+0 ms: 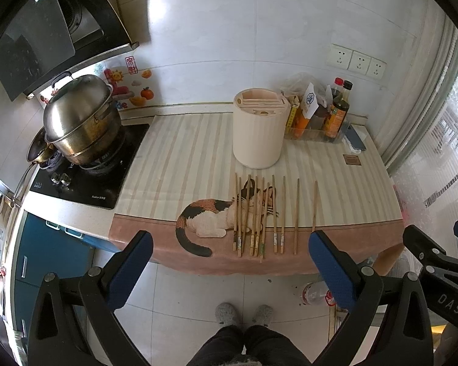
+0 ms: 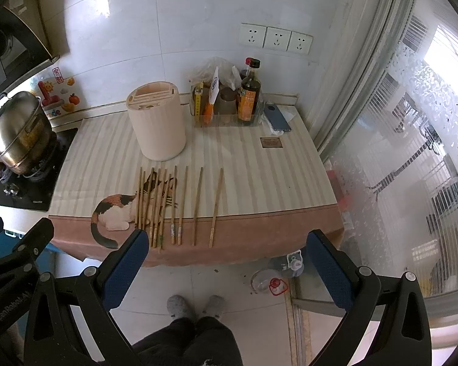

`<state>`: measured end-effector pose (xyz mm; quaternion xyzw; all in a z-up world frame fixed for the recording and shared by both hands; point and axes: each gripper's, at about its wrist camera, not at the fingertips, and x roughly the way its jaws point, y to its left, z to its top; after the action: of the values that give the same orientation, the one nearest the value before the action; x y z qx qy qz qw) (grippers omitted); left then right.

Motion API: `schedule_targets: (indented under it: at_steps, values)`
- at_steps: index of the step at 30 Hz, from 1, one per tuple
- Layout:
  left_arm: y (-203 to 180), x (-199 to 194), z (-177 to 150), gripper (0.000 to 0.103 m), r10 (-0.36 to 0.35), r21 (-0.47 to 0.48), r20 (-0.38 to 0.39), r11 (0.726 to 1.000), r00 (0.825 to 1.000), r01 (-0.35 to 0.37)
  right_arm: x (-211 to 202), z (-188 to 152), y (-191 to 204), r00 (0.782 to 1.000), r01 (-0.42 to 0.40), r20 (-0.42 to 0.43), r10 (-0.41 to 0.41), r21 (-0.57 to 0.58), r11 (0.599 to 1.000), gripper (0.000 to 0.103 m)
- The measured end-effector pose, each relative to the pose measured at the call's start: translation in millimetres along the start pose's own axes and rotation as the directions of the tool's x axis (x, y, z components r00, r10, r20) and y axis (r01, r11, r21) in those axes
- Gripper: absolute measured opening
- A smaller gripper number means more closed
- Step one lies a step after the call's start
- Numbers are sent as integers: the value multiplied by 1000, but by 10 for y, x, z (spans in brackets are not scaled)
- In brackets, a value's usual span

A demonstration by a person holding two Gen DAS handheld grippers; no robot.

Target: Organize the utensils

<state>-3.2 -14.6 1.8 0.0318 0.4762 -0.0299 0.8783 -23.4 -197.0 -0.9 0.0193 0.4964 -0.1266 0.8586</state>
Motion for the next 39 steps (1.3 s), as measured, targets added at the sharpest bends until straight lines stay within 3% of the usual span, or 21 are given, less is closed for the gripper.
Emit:
schedule_targets:
  at_steps: [39]
  values:
    - [134, 17, 58, 103, -18, -1, 9, 1000, 1000, 18, -68, -26, -8, 1000, 14, 28, -14, -3, 1000, 103]
